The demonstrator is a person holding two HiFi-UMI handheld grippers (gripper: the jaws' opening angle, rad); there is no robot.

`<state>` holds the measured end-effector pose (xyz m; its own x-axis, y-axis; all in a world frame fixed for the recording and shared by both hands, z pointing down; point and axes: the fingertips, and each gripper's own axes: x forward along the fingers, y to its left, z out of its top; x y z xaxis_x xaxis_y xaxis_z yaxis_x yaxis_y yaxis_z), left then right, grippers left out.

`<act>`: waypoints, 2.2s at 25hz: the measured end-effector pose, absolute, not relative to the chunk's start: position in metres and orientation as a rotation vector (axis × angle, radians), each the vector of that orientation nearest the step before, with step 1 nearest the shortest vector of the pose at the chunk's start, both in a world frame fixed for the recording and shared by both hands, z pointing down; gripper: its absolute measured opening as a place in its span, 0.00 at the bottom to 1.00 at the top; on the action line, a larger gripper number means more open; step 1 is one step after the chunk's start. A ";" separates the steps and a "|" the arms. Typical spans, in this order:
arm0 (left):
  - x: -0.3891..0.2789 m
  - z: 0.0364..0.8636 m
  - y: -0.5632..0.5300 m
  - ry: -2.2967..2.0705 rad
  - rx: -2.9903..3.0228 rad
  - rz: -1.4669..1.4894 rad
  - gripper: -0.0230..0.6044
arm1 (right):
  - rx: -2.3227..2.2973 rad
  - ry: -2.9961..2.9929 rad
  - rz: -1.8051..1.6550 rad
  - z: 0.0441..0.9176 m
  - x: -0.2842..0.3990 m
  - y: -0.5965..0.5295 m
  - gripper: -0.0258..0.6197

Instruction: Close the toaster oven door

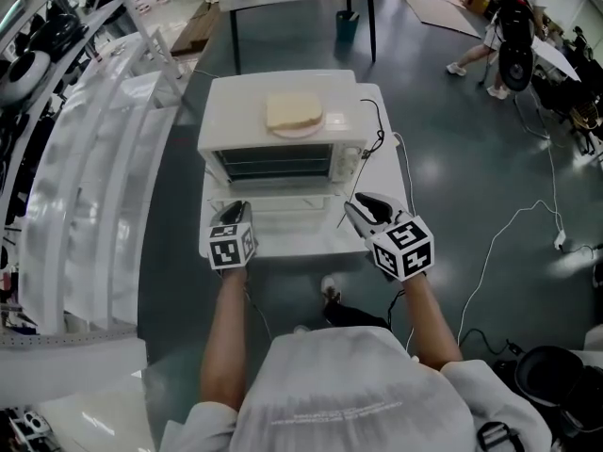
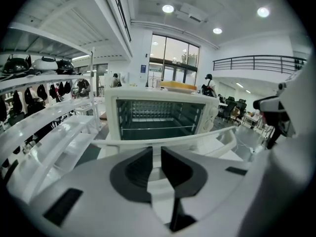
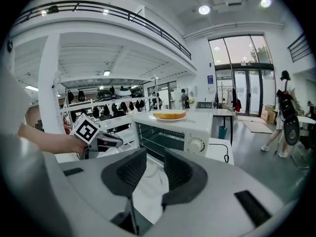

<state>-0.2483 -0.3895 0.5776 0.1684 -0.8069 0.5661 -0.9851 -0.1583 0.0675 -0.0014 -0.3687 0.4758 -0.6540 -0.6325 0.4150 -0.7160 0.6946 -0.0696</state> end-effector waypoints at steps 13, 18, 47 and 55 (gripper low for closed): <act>-0.250 0.557 -0.423 -1.698 2.082 0.508 0.12 | 1.069 -2.545 0.322 0.474 0.000 -0.374 0.23; -0.248 0.558 -0.417 -1.707 2.045 0.520 0.12 | 1.114 -2.543 0.319 0.468 0.014 -0.378 0.23; -0.250 0.511 -0.488 -1.885 2.199 0.330 0.11 | 1.191 -2.485 0.359 0.466 0.048 -0.389 0.22; -0.250 0.480 -0.431 -1.860 2.298 0.289 0.11 | 1.287 -2.561 0.208 0.417 0.043 -0.383 0.09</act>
